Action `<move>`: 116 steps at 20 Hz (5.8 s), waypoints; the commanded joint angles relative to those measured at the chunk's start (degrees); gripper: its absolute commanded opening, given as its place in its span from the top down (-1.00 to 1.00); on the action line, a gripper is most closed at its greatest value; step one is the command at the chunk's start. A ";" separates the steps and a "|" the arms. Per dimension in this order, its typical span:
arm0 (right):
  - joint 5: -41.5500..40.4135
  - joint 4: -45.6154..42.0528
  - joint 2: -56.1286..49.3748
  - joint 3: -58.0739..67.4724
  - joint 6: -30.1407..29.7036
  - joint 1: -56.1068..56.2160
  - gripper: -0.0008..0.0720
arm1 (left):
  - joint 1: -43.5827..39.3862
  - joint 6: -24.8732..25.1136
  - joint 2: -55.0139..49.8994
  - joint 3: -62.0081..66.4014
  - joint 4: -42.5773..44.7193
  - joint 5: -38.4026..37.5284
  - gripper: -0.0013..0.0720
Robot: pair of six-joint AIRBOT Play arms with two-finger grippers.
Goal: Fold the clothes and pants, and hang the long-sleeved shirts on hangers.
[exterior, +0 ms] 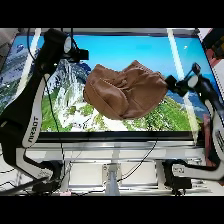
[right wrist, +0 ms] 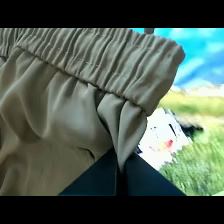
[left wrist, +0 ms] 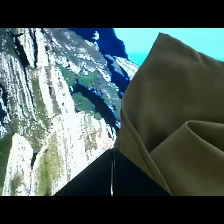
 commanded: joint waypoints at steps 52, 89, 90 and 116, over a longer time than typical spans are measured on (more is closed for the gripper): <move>-10.12 -2.51 31.34 -33.77 -4.76 -0.09 0.86 | 13.64 31.54 -23.61 -3.41 -41.03 10.16 -0.43; 28.28 -4.59 30.51 -12.68 -29.31 -11.28 0.86 | 20.13 26.34 8.57 -13.03 -11.39 -32.48 0.89; 29.64 -4.74 30.51 -13.53 -29.75 -11.28 0.86 | 20.13 26.36 8.66 -17.90 -11.37 -33.09 0.89; 10.51 -12.02 30.56 -16.04 -35.56 -11.32 0.85 | 20.31 28.50 19.08 -50.16 -9.90 -11.96 0.06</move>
